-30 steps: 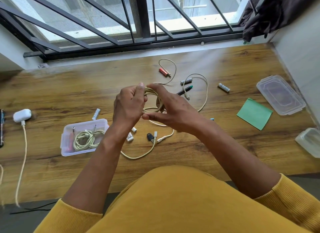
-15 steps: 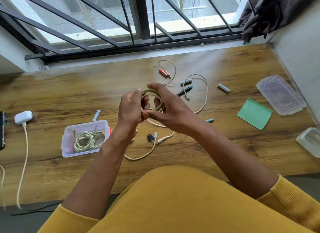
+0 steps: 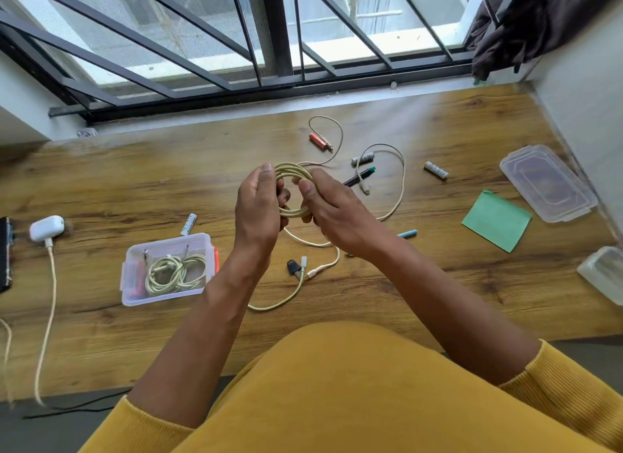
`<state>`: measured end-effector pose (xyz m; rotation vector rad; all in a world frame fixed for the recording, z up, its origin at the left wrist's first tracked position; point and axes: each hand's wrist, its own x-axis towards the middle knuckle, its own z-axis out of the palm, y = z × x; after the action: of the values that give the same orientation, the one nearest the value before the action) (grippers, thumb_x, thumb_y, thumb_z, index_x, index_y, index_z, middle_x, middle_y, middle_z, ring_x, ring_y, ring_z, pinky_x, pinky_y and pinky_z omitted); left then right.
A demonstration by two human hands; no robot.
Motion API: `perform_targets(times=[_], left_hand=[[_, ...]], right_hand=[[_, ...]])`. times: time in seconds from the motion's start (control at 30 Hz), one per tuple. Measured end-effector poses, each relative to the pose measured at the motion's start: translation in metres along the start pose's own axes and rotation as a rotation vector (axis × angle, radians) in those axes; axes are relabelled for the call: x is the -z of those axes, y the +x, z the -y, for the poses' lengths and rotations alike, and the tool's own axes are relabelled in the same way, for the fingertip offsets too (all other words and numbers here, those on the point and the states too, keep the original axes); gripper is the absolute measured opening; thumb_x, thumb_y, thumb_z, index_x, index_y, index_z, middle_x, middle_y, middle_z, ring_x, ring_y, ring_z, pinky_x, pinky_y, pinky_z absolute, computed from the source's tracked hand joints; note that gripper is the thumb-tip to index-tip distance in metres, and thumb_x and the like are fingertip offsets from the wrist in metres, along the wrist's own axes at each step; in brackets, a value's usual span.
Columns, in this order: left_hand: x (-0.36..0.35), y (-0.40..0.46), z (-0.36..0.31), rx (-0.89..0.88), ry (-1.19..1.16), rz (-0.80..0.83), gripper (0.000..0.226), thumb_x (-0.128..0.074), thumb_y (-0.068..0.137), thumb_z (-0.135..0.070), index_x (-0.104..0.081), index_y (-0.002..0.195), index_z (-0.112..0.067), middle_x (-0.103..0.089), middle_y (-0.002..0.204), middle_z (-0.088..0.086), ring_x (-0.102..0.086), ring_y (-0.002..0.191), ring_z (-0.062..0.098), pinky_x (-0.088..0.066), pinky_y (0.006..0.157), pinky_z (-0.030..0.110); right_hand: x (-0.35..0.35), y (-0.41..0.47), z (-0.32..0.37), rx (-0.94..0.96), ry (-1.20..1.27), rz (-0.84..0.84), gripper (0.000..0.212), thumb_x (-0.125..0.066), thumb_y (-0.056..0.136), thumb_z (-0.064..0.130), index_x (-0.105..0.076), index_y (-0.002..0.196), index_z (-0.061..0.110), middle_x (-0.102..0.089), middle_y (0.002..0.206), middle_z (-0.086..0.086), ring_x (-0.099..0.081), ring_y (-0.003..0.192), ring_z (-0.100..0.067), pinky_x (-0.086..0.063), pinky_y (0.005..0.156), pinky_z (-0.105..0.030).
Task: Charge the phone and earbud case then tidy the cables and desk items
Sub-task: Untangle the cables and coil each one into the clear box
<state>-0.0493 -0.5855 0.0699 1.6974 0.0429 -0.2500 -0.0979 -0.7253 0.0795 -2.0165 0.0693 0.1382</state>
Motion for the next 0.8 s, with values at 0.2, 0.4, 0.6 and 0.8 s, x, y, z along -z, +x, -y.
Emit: perform_targets(times=[0.2,0.4,0.6,0.8], left_hand=[[0.005,0.002,0.000,-0.046,0.186,0.090,0.039,-0.038,0.112,-0.035,-0.057,0.081,-0.021,-0.062,0.067,-0.005,-0.050,0.055,0.014,-0.043,0.052,0.032],[0.021,0.007,-0.015,-0.374,0.633,0.153,0.034,-0.040,0.107,-0.041,-0.063,0.132,-0.039,-0.075,0.105,-0.006,-0.073,0.100,0.017,-0.059,0.087,0.047],[0.026,0.005,-0.010,-0.438,0.914,0.396,0.028,-0.043,0.111,-0.041,-0.061,0.131,-0.032,-0.072,0.098,-0.002,-0.068,0.094,0.027,-0.055,0.083,0.050],[0.023,0.006,-0.003,-0.401,1.077,0.334,0.024,-0.042,0.111,-0.043,-0.058,0.108,-0.025,-0.067,0.089,0.007,-0.063,0.084,0.036,-0.052,0.073,0.047]], right_hand=[[-0.001,0.000,-0.005,-0.035,0.041,-0.100,0.025,-0.040,0.114,0.034,-0.053,0.101,0.016,-0.064,0.088,-0.008,-0.065,0.083,-0.031,-0.054,0.082,-0.059],[-0.002,-0.004,-0.006,-0.055,-0.102,-0.044,0.027,-0.037,0.114,0.035,-0.050,0.106,0.013,-0.064,0.086,-0.016,-0.061,0.082,-0.038,-0.050,0.073,-0.056],[0.002,0.000,-0.012,-0.101,-0.024,-0.041,0.027,-0.042,0.113,0.037,-0.054,0.093,0.022,-0.058,0.084,-0.001,-0.054,0.077,-0.018,-0.044,0.070,-0.040],[0.002,-0.002,-0.014,-0.085,-0.063,-0.021,0.040,-0.042,0.112,0.043,-0.059,0.096,0.011,-0.063,0.084,-0.007,-0.062,0.080,-0.026,-0.050,0.072,-0.049]])
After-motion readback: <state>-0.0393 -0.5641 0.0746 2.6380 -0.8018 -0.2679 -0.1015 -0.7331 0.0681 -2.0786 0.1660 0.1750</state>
